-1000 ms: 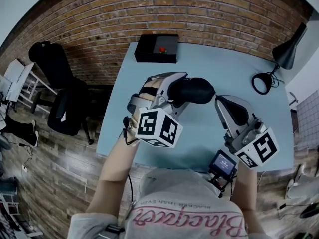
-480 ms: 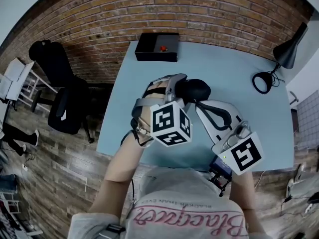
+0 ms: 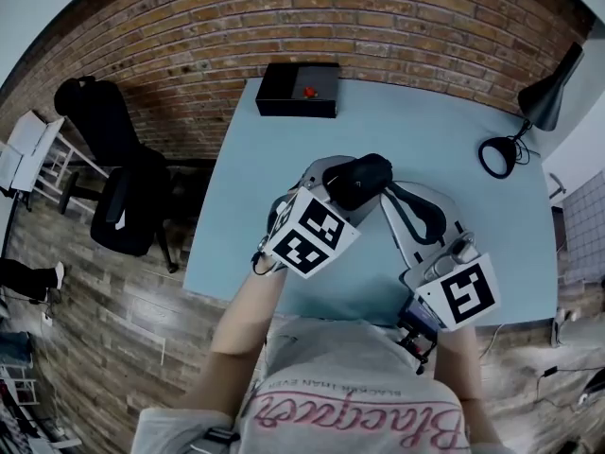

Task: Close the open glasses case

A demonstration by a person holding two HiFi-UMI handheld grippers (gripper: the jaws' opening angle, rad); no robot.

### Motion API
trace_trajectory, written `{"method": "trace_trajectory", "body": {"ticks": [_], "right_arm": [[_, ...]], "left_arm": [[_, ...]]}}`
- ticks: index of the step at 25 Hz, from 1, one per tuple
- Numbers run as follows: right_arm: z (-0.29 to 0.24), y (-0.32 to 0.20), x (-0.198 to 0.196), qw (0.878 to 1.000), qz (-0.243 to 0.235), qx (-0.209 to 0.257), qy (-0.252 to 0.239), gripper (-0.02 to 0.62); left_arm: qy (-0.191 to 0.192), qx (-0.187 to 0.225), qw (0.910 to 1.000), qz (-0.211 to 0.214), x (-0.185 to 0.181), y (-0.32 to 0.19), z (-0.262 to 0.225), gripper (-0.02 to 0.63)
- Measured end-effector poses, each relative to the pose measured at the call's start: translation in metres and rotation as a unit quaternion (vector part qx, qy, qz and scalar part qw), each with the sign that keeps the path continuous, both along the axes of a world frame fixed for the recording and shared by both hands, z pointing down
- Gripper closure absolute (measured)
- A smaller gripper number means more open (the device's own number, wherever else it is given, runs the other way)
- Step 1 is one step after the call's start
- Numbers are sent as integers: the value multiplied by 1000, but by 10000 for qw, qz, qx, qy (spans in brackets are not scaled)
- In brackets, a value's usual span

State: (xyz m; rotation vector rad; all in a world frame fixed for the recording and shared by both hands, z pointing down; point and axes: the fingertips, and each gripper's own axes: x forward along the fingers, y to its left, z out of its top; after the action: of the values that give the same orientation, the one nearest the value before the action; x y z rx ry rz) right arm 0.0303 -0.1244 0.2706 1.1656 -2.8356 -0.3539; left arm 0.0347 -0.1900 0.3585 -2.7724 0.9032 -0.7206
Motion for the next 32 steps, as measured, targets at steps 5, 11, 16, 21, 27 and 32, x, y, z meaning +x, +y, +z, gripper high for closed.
{"method": "trace_trajectory", "body": {"ticks": [5, 11, 16, 21, 27, 32], "right_arm": [[13, -11, 16, 9994, 299, -151, 39, 572], [19, -24, 27, 9961, 832, -280, -95, 574], [30, -31, 38, 9909, 1214, -497, -296, 574], [45, -36, 47, 9826, 1697, -678, -323, 575], [55, -36, 47, 9814, 1763, -697, -311, 575], [57, -33, 52, 9802, 1813, -672, -435, 575]], "left_arm": [[1312, -364, 9906, -129, 8, 4, -16, 345], [2497, -786, 9648, -263, 9, 9, -28, 345], [3056, -780, 9485, -303, 3, 14, -35, 345], [3362, -153, 9397, -605, -11, 18, -42, 345], [3413, 479, 9346, -873, -19, 22, -45, 345], [3213, 606, 9417, -790, -13, 25, -40, 345]]}}
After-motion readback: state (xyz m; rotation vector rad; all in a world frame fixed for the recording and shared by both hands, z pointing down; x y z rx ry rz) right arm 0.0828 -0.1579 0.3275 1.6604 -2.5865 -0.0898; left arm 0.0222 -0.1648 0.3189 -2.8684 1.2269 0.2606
